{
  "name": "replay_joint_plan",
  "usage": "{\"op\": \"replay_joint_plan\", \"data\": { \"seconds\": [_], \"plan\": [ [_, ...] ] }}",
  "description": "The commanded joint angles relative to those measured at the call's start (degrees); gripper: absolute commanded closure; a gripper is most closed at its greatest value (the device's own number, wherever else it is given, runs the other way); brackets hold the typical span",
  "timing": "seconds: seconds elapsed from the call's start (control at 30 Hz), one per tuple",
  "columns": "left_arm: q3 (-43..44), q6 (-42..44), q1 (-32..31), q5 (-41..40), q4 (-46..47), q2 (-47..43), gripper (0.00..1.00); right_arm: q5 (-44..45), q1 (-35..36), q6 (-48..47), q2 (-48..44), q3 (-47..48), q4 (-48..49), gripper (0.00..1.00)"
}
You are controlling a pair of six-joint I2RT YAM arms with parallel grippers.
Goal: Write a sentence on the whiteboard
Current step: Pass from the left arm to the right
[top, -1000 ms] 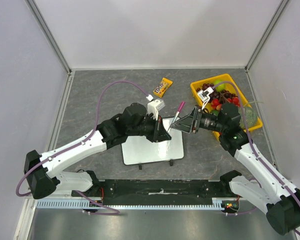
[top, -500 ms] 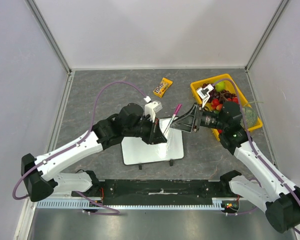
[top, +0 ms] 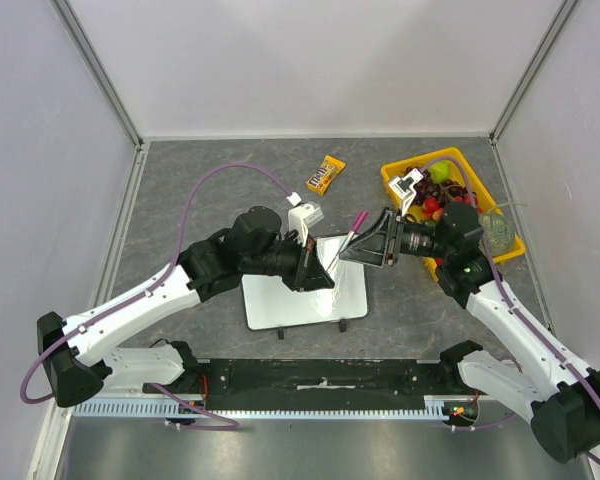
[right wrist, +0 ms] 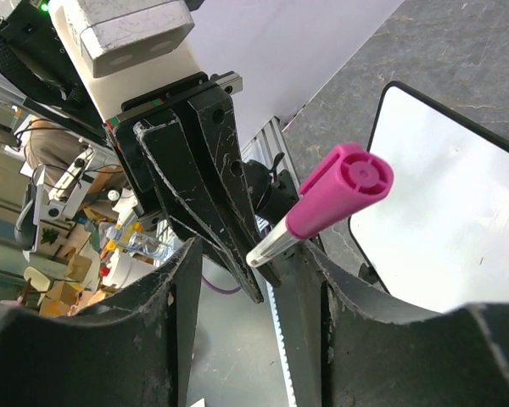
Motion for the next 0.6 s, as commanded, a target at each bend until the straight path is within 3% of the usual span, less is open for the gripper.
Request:
{"op": "replay_joint_plan", "data": {
  "seconds": [0.0, 0.3, 0.57],
  "plan": [
    [0.45, 1.95, 0.1, 3.37, 2.62, -1.11, 0.98, -1.49, 1.14, 0.21, 0.54, 0.49, 2.2, 0.48],
    [0.01, 1.51, -0.43, 4.25, 2.98, -1.11, 0.98, -0.79, 3.16, 0.91, 1.51, 0.14, 3.6, 0.6],
    [-0.52, 1.77, -0.52, 4.25, 2.28, -1.55, 0.98, 1.4, 3.43, 1.35, 1.42, -0.47, 2.46, 0.88]
  ]
}}
